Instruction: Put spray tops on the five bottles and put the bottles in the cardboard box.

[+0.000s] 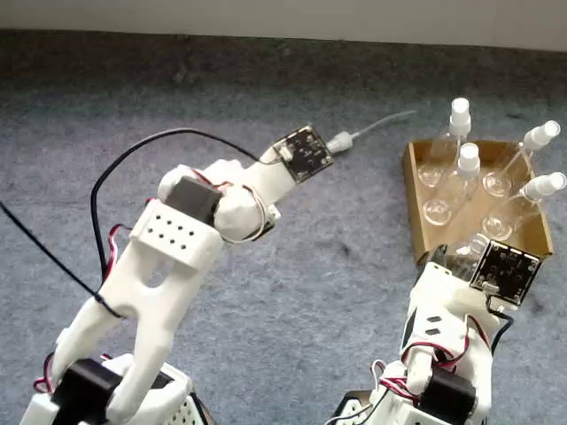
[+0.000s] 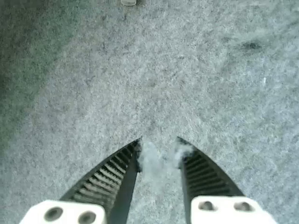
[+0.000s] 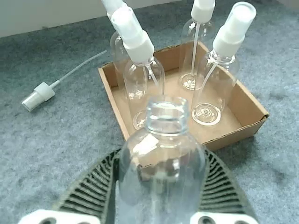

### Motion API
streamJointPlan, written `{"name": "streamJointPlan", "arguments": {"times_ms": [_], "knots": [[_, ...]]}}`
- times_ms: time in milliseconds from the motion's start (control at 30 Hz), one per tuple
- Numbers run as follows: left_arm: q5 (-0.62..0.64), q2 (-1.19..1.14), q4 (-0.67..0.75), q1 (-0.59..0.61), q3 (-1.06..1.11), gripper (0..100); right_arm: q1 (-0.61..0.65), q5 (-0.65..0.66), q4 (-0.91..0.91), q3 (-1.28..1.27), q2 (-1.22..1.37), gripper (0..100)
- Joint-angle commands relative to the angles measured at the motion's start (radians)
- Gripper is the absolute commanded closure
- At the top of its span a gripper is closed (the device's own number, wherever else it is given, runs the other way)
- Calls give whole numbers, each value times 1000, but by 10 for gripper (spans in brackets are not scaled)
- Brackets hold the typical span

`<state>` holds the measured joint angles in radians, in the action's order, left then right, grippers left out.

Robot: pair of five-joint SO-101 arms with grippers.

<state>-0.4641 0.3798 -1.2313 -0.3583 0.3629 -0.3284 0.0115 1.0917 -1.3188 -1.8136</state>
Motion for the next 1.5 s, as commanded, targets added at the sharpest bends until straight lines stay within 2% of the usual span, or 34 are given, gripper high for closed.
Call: {"name": "streamJointPlan", "arguments": {"times_ms": [0,200,500,833,1100,1200,1467], "knots": [[-6,-174,-55,-21,-260,849,-5,-5,-4,5,8,875],[-6,-401,-63,-25,-506,848,-5,-6,-47,-50,8,875],[-8,-739,-57,-93,-777,845,-5,-3,-76,-110,8,875],[-6,-1075,80,-99,-1118,850,-5,-3,-76,-110,8,875],[-6,-1333,255,-87,-1365,850,-2,-3,-76,-110,8,875],[-6,-1422,299,-84,-1460,850,44,-3,-76,-110,8,875],[-8,-1643,313,-39,-1718,845,71,-3,-76,-110,8,875]]}}
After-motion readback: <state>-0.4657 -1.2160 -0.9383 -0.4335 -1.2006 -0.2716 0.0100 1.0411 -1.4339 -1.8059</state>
